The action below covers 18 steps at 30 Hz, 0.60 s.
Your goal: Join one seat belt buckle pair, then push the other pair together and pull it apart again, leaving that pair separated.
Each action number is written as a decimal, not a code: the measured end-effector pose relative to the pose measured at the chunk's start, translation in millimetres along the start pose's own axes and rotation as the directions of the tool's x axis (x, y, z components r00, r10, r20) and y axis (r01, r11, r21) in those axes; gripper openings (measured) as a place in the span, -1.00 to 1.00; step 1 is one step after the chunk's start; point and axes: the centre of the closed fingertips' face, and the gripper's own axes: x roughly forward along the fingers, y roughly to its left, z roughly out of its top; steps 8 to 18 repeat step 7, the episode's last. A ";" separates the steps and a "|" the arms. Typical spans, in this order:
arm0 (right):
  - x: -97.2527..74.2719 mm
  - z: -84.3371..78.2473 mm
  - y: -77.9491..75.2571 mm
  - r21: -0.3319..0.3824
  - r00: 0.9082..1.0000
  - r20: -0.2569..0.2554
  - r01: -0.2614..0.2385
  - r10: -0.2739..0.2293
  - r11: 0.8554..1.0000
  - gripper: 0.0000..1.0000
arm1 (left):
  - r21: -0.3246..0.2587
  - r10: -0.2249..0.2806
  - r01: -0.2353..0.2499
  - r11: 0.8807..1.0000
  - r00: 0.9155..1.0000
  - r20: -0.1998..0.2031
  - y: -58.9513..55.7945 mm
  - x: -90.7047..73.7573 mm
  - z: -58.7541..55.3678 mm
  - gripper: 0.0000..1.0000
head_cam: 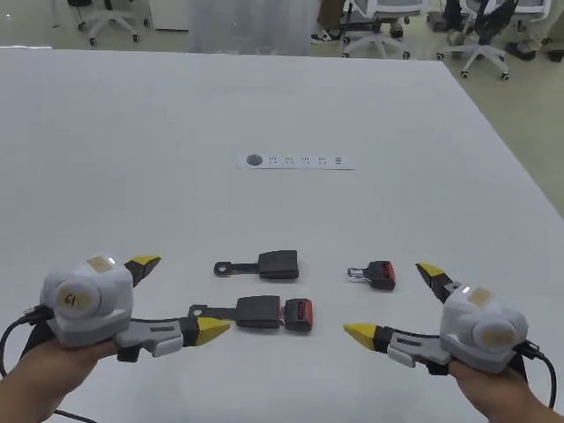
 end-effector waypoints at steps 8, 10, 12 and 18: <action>-11.1 -11.6 1.5 0.006 1.000 -0.022 0.020 -0.020 1.000 1.00 | -0.012 0.009 -0.009 1.000 1.000 -0.003 8.0 -15.4 -12.2 1.00; -11.1 -11.6 1.5 0.006 1.000 -0.022 0.020 -0.020 1.000 1.00 | -0.012 0.009 -0.009 1.000 1.000 -0.003 8.0 -15.4 -12.2 1.00; -11.1 -11.6 1.5 0.006 1.000 -0.022 0.020 -0.020 1.000 1.00 | -0.012 0.009 -0.009 1.000 1.000 -0.003 8.0 -15.4 -12.2 1.00; -11.1 -11.6 1.5 0.006 1.000 -0.022 0.020 -0.020 1.000 1.00 | -0.012 0.009 -0.009 1.000 1.000 -0.003 8.0 -15.4 -12.2 1.00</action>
